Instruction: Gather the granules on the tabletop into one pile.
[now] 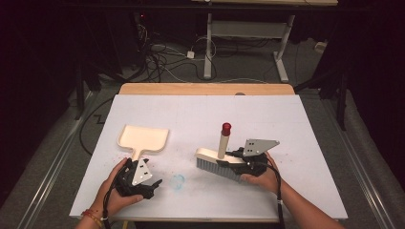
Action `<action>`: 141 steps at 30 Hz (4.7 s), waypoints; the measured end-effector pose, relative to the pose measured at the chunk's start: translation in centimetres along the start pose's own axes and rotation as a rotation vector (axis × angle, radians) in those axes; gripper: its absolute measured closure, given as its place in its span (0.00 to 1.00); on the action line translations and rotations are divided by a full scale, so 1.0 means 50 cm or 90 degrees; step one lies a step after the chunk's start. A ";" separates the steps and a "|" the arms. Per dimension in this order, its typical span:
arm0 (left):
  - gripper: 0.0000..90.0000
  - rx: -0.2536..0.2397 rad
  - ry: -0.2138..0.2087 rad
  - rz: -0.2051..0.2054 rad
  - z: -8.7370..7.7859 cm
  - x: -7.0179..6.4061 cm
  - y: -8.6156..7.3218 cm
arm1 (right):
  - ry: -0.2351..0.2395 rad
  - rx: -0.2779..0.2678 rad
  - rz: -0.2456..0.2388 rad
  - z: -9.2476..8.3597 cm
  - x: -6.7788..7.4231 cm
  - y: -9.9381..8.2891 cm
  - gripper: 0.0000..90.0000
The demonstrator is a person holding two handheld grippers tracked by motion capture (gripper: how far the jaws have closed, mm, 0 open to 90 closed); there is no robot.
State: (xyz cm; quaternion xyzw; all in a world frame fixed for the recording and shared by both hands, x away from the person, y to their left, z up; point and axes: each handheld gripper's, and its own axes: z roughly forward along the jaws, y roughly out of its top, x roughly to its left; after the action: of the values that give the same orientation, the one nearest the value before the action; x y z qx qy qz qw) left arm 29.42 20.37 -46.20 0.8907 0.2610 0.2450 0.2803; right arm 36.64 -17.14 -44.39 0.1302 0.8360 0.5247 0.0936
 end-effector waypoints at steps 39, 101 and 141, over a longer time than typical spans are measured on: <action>0.20 -0.003 0.009 0.001 -0.003 0.002 0.000 | -0.195 0.003 0.025 -0.221 0.012 0.017 0.75; 0.20 -0.003 0.009 0.011 0.005 0.003 0.009 | -0.299 0.185 0.125 -0.216 -0.182 -0.076 0.59; 0.20 -0.033 0.032 0.008 -0.006 -0.002 0.013 | -0.456 -0.020 0.064 -0.275 0.057 -0.086 0.26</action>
State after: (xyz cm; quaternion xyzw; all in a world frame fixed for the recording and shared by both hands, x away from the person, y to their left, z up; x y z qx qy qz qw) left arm 29.39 19.96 -45.62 0.8785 0.2559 0.2753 0.2949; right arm 29.42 -29.75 -42.37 0.3454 0.7347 0.4627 0.3562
